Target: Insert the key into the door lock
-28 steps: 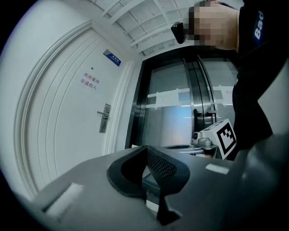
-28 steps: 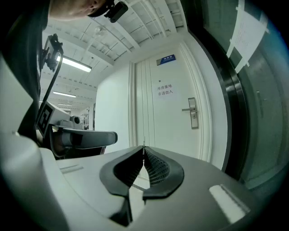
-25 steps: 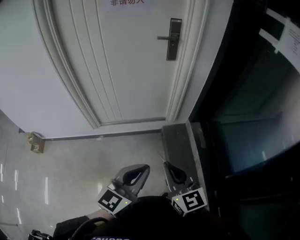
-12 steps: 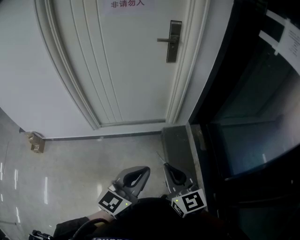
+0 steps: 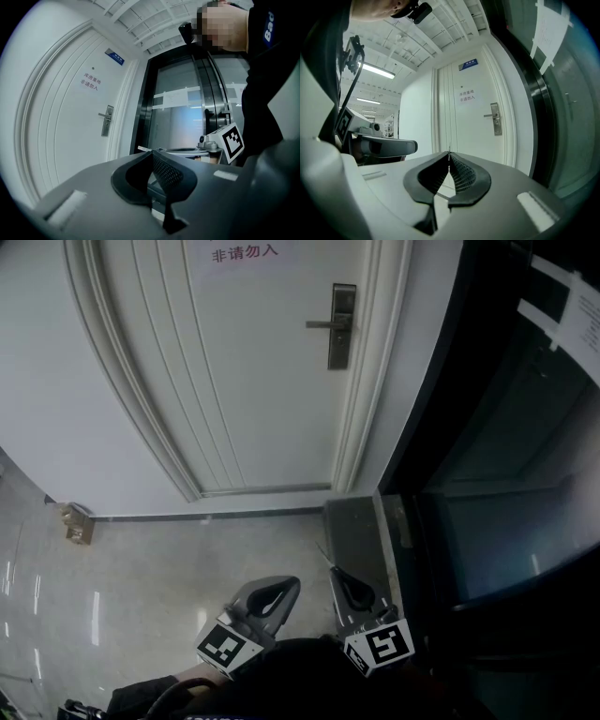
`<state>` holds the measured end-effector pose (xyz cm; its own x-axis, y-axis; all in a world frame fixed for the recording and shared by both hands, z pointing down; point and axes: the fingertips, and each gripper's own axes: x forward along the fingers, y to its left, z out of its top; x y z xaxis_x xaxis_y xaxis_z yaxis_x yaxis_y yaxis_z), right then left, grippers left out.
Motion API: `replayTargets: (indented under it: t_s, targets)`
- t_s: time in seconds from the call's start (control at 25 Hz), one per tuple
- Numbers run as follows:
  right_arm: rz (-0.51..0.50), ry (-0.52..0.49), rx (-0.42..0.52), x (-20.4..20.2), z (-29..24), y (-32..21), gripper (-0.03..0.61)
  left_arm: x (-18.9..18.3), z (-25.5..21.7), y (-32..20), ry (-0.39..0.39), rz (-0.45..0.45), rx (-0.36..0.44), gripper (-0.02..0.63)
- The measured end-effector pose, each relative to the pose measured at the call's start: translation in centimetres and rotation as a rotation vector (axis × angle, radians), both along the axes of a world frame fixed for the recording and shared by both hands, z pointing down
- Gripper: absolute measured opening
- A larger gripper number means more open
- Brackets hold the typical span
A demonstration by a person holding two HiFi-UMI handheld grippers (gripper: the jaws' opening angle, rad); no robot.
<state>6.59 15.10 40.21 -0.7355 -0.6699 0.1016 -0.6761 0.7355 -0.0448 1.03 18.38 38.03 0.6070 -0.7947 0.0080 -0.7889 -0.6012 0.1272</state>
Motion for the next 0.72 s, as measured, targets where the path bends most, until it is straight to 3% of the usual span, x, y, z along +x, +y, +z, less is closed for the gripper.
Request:
replayTargets:
  t_s: [0.4, 0.72]
  targets:
    - [-0.019, 0.013, -0.009, 4.1, 1.5, -3.7, 0.012, 3.0, 0.8, -2.7, -0.008, -0.063, -0.021, 0.02]
    - [0.001, 0.04, -0.001, 3.8, 1.7, -7.1, 0.012, 2.0, 1.1, -6.0, 0.01, -0.063, -0.017, 0.02]
